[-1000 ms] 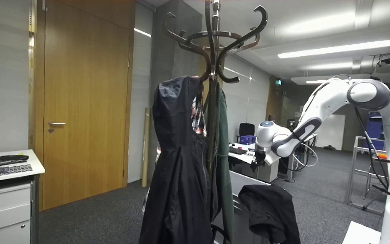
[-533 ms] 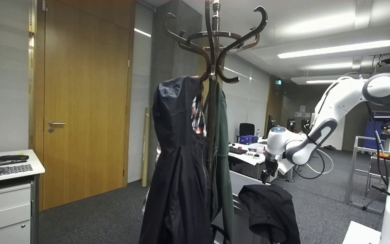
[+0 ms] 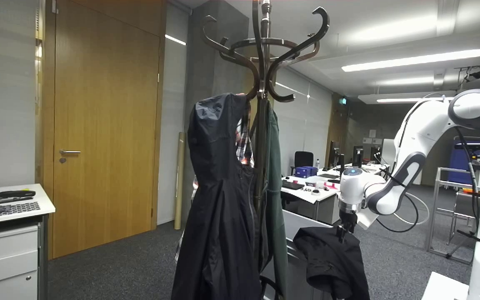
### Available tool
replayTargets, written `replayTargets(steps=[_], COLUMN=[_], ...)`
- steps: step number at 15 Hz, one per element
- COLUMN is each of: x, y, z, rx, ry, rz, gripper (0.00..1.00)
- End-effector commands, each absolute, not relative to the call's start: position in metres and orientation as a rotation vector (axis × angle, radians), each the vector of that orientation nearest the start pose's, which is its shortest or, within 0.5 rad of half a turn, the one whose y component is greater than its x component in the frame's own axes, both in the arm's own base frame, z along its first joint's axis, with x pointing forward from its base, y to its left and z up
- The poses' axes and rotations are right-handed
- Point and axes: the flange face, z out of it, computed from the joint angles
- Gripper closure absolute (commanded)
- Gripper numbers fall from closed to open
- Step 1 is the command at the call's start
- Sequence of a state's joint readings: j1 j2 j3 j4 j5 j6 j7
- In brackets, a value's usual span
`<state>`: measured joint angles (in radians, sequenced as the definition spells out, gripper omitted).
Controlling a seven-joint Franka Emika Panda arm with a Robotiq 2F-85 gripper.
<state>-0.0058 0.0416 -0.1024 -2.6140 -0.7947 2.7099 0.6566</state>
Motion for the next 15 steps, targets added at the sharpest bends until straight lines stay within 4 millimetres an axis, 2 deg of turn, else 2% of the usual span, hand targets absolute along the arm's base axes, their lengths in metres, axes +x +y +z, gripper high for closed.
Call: replayTargets(steps=[1,4,5,12,13,15], x=[0.410,0.396,0.410,0.410,0.410,0.406], y=[-0.041,-0.047,-0.045,-0.041,-0.044,-0.065], z=[0.233,0.230,0.225,0.223,0.221,0.215], rx=[-3.465,-3.454,-3.486,-3.483,-3.483,-3.472], ry=[0.062,-0.058,-0.004,-0.051,-0.036,0.010], rz=[-0.305,-0.357,-0.300,-0.318,-0.308,-0.279], gripper=[0.00,0.00,0.00,0.00,0.00,0.00])
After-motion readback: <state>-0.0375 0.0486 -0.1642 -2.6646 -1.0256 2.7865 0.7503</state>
